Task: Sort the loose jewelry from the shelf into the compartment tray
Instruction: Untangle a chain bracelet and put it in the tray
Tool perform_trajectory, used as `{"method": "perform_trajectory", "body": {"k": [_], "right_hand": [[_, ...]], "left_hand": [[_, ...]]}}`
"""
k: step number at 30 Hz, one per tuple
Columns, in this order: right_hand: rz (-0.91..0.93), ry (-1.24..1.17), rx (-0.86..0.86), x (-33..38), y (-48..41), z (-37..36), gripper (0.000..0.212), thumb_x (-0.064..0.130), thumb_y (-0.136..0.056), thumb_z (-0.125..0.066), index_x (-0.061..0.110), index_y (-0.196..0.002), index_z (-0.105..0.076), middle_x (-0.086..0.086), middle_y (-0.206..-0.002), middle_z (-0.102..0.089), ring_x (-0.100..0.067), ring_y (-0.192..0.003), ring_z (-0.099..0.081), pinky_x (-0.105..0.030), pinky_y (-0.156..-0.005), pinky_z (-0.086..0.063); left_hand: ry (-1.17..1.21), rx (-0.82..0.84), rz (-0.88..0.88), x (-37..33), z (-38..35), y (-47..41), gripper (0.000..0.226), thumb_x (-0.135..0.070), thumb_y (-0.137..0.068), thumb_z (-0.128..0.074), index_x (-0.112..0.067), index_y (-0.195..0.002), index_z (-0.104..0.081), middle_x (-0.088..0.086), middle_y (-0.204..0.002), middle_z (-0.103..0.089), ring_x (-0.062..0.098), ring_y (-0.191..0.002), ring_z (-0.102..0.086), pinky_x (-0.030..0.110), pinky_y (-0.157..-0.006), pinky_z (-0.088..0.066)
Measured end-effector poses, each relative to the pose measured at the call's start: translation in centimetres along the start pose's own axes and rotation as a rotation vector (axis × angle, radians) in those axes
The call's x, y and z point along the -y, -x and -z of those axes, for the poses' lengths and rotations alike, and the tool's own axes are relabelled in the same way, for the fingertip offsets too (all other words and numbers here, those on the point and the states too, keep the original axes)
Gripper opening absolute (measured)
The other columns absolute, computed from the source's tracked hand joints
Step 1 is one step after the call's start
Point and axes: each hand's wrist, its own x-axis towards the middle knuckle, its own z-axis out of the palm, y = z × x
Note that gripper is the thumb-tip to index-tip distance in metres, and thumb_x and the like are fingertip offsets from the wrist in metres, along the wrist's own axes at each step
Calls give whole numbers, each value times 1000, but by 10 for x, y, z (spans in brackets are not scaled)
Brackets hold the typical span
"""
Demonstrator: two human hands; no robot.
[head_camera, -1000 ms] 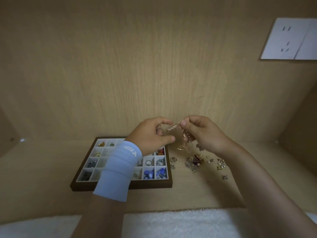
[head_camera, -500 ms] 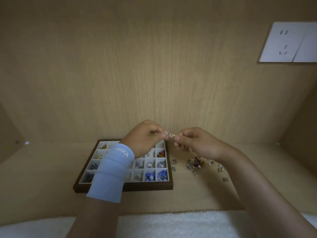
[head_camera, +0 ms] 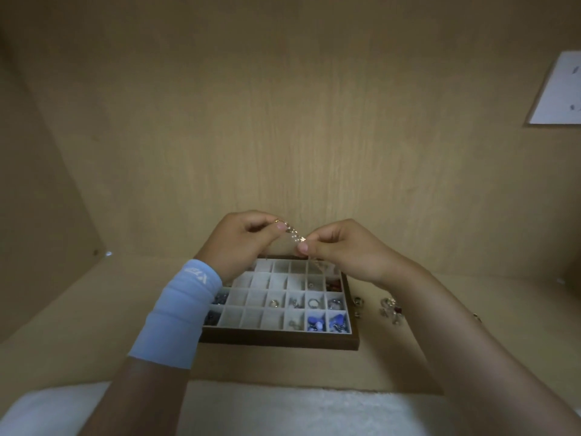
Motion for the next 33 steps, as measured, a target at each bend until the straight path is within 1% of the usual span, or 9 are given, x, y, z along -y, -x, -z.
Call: {"method": "perform_trajectory", "body": {"k": [4, 7, 9, 14, 20, 24, 27, 29, 33], "right_hand": [[35, 55, 50, 16, -23, -24, 18, 28, -92, -70, 13, -95, -79, 1, -88, -78, -12, -89, -73, -32, -92, -54], [52, 67, 69, 22, -35, -39, 18, 24, -92, -70, 9, -86, -77, 14, -62, -67, 4, -59, -58, -14, -67, -45], [45, 75, 66, 23, -43, -49, 18, 25, -93, -70, 10, -85, -76, 17, -54, -59, 5, -51, -50, -10, -58, -40], [25, 76, 71, 24, -62, -69, 22, 28, -92, -71, 10, -80, -74, 6, -61, -59, -4, -55, -49, -20, -59, -41], [-5, 134, 100, 20, -75, -85, 23, 30, -85, -77, 20, -102, -66, 10, -78, -68, 3, -64, -62, -19, -63, -46], [29, 100, 113, 17, -75, -94, 6, 22, -91, -71, 17, -94, -71, 8, -65, -66, 3, -54, -56, -17, -56, -42], [4, 159, 127, 15, -73, -95, 20, 27, -91, -71, 8, -86, -76, -14, -75, -73, -11, -55, -52, -28, -59, -41], [3, 179, 142, 15, -71, -93, 26, 30, -90, -73, 6, -79, -76, -24, -80, -71, -18, -57, -49, -29, -57, -40], [-13, 198, 168, 20, -69, -88, 26, 29, -88, -74, 6, -77, -76, -19, -73, -71, -12, -54, -48, -23, -55, -39]], "left_hand": [[-71, -86, -35, 10, 22, -1, 12, -23, -88, -67, -20, -92, -77, -4, -91, -72, 13, -87, -63, 15, -79, -46], [1, -72, -13, 18, 35, 1, 11, -18, -89, -67, -15, -89, -77, 0, -87, -75, 19, -88, -68, 31, -85, -52], [-32, -76, -8, 25, 42, 0, 9, -17, -88, -68, -13, -87, -76, 6, -85, -74, 26, -86, -67, 36, -83, -52], [-40, -44, 31, 43, 61, -4, 6, -13, -87, -69, -12, -89, -74, 4, -82, -75, 11, -77, -69, 25, -74, -53], [-129, 49, 14, 50, 66, -7, 7, -20, -86, -70, -19, -88, -77, -2, -75, -74, 14, -78, -71, 32, -84, -56], [-180, 59, 10, 54, 66, -7, 7, -21, -85, -71, -22, -85, -78, -5, -75, -75, 10, -80, -70, 37, -87, -55], [-220, 54, 43, 56, 69, -7, 4, -25, -83, -74, -24, -83, -77, -9, -75, -74, 4, -75, -66, 30, -82, -53], [-236, 64, 68, 56, 71, -7, 3, -26, -81, -75, -24, -84, -76, -9, -74, -73, 2, -71, -65, 27, -78, -52], [-254, 109, 81, 48, 76, -4, 4, -24, -80, -77, -23, -83, -75, -6, -75, -73, 4, -72, -66, 31, -82, -56]]}}
